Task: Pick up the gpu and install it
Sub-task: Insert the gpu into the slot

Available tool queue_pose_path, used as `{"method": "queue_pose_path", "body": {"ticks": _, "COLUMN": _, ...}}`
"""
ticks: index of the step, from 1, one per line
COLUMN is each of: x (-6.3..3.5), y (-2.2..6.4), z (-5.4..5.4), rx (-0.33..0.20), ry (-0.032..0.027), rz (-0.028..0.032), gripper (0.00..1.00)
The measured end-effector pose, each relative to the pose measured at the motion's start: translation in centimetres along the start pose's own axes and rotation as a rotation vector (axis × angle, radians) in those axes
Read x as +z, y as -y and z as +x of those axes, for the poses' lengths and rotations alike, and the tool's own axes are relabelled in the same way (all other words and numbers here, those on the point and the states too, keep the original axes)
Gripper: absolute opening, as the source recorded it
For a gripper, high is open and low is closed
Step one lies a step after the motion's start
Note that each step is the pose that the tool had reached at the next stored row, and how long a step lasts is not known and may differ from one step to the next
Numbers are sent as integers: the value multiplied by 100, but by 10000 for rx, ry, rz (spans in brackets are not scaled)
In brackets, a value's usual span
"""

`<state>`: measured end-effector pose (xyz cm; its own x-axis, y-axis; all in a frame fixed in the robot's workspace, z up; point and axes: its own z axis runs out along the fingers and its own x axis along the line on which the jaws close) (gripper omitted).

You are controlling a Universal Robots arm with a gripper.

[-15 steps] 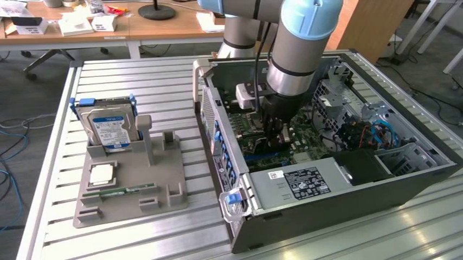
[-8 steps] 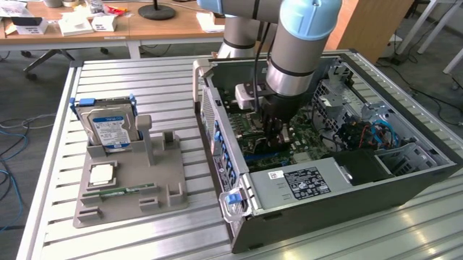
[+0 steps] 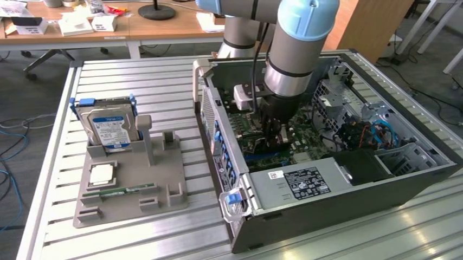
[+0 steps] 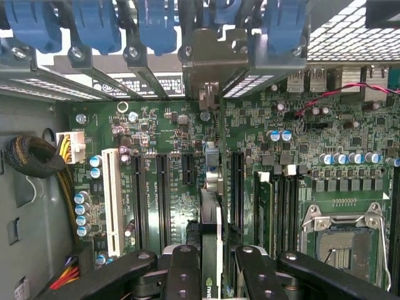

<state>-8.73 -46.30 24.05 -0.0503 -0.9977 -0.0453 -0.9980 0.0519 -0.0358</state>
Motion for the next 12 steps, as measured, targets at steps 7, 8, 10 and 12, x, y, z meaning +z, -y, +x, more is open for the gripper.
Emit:
{"method": "queue_pose_path", "body": {"ticks": 7, "x": -1, "y": 0, "z": 0, "rx": -1, "ry": -1, "rz": -2, "gripper": 26}}
{"method": "queue_pose_path", "body": {"ticks": 8, "x": -1, "y": 0, "z": 0, "rx": -1, "ry": -1, "rz": -1, "gripper": 26}}
{"method": "queue_pose_path", "body": {"ticks": 10, "x": -1, "y": 0, "z": 0, "rx": -1, "ry": -1, "rz": -1, "gripper": 26}}
{"method": "queue_pose_path", "body": {"ticks": 12, "x": -1, "y": 0, "z": 0, "rx": -1, "ry": -1, "rz": -1, "gripper": 26}}
